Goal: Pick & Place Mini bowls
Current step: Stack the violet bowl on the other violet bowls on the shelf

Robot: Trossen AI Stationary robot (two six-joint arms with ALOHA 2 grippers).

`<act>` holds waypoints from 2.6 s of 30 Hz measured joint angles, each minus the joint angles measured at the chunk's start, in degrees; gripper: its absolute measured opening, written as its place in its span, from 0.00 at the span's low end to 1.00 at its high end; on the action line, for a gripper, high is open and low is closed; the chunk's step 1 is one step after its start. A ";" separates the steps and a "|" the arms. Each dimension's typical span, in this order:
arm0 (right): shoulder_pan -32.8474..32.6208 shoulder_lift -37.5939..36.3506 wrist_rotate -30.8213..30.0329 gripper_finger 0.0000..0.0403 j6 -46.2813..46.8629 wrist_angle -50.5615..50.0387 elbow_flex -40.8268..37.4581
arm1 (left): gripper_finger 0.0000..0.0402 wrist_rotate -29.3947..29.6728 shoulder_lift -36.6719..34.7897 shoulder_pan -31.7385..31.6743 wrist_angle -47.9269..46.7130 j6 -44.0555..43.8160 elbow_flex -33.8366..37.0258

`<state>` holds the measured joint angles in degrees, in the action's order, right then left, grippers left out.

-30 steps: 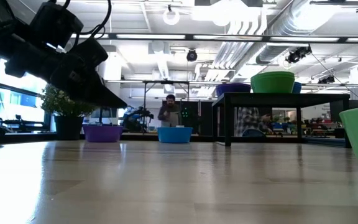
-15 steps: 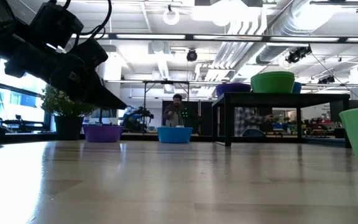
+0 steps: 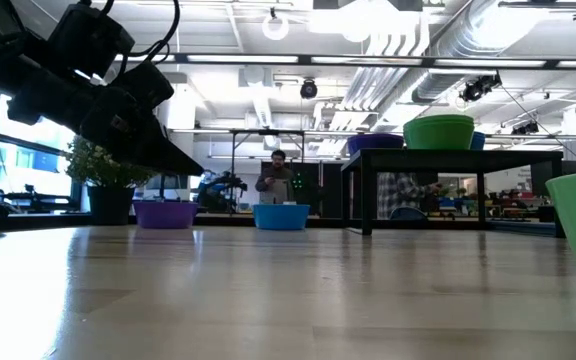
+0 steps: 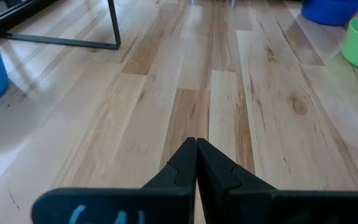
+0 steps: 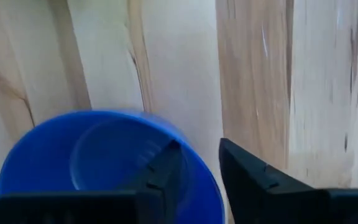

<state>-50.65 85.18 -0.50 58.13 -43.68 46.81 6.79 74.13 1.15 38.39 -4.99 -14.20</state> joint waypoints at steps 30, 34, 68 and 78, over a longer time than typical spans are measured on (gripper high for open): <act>38.06 -14.03 -17.73 0.01 -21.31 7.39 -7.31 | 0.00 -0.77 0.00 0.00 -0.43 -0.02 0.00; 42.38 -14.03 -15.35 0.01 -23.60 17.48 -13.17 | 0.00 -0.90 0.00 0.00 -0.42 0.00 0.00; 34.83 -23.73 -24.95 0.24 -41.62 23.98 -15.74 | 0.00 -0.68 -0.02 0.00 -0.90 0.22 0.00; 27.97 -16.02 -27.33 0.13 -39.94 30.85 -15.73 | 0.00 -0.26 -0.02 0.00 -0.88 0.22 0.00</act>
<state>-22.68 69.16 -27.83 18.19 -12.83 31.08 6.53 74.11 1.15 37.52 -4.78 -14.20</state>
